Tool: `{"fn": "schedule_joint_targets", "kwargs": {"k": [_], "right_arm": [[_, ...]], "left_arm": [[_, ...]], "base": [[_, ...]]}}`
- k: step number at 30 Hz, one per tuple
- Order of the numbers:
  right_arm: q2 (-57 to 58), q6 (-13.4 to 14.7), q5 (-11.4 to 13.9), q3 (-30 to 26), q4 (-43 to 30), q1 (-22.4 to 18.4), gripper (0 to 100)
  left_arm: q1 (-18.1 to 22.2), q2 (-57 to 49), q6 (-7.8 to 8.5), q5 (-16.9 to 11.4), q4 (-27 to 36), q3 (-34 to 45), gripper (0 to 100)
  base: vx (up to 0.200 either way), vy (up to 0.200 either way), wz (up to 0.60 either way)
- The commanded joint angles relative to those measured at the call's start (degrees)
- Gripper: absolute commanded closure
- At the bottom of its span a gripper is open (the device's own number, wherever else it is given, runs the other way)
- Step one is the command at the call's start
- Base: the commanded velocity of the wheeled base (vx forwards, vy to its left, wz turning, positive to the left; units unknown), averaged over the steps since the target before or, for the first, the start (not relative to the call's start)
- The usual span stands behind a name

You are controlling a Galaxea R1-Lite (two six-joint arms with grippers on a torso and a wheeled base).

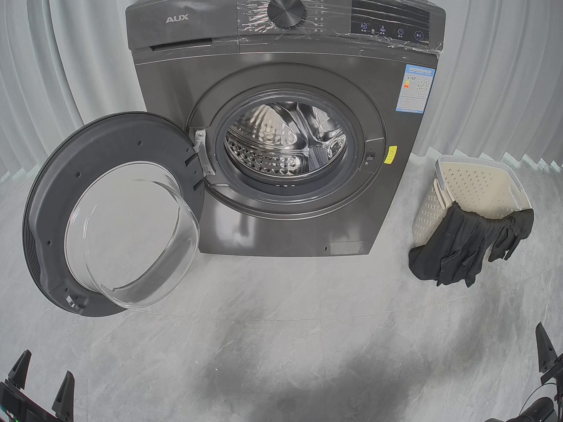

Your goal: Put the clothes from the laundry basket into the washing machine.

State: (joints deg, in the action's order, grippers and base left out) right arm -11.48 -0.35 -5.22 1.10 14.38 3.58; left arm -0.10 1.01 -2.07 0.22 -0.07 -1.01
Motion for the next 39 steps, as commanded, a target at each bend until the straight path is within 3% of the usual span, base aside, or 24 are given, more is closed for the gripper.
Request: {"fn": "schedule_joint_targets", "kwargs": {"k": [1, 5, 15, 19, 31, 39], "right_arm": [[7.88, -0.26, 0.03, -1.01, -3.13, -1.21, 0], [11.48, -0.26, 1.88, -1.01, -11.57, -3.5, 0], [11.48, 0.44, 4.95, -1.01, -14.74, -3.58, 0], [11.48, 0.53, 4.95, -1.01, -14.74, -3.5, 0], [11.48, 0.53, 4.95, -1.01, -14.74, -3.41, 0], [11.48, 0.53, 4.95, -1.01, -14.74, -3.41, 0]], "left_arm": [[0.01, -1.01, -0.04, 0.04, -0.01, 0.92, 0], [0.01, -1.01, -0.04, 0.04, -0.01, 0.92, 0], [0.01, -1.01, 0.05, 0.04, -0.01, 0.92, 0], [0.01, -1.01, -0.04, 0.04, 0.07, 0.92, 0], [0.01, -1.01, -0.12, 0.13, -0.01, 0.92, 0], [0.01, -1.01, -0.12, 0.13, -0.01, 0.92, 0]], "base": [[0.0, 0.0, 0.0], [0.0, 0.0, 0.0], [0.0, 0.0, 0.0], [0.0, 0.0, 0.0], [0.2, 0.0, 0.0], [0.0, 0.0, 0.0]]}}
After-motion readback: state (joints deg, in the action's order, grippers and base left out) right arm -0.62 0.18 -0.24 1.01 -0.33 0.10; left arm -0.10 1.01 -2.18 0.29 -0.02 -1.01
